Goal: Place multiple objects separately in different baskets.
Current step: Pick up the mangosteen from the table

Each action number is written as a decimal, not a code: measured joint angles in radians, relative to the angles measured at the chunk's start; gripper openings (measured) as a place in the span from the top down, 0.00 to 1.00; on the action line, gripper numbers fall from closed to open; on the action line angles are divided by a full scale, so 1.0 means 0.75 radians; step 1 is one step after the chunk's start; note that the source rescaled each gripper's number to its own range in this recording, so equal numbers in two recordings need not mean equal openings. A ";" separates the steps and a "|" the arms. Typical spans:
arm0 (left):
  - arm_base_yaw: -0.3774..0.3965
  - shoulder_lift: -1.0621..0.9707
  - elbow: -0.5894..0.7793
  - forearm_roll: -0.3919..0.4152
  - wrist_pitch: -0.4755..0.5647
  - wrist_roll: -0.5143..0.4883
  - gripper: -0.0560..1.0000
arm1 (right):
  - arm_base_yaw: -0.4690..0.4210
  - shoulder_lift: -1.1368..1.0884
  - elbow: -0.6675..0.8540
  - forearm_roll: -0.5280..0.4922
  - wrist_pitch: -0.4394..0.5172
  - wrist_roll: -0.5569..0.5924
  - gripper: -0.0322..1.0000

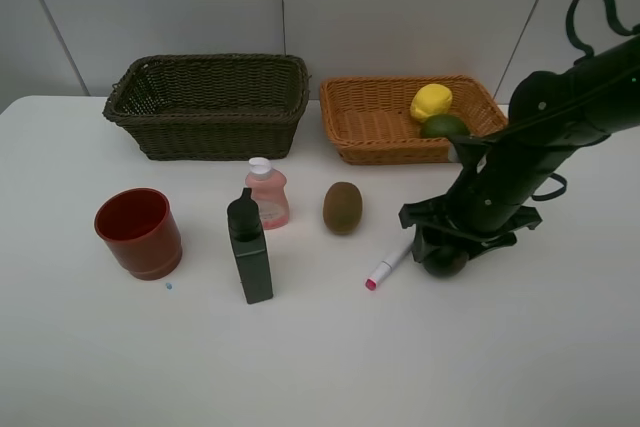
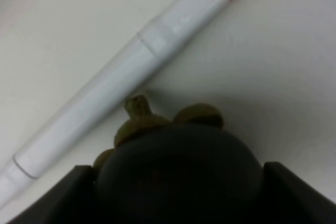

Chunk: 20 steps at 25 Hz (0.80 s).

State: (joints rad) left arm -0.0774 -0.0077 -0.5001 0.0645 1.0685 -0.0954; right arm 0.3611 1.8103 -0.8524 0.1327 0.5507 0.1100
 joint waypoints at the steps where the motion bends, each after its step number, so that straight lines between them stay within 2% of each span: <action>1: 0.000 0.000 0.000 0.000 0.000 0.000 0.05 | 0.000 0.000 0.000 0.000 0.000 0.000 0.35; 14: 0.000 0.000 0.000 0.000 0.000 0.000 0.05 | 0.000 -0.005 0.000 0.000 0.004 0.000 0.35; 20: 0.000 0.000 0.000 0.000 0.000 0.001 0.05 | 0.000 -0.110 0.000 -0.001 0.065 0.003 0.35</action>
State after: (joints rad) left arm -0.0774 -0.0077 -0.5001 0.0645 1.0685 -0.0950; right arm 0.3611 1.7278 -0.8524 0.1317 0.5993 0.1121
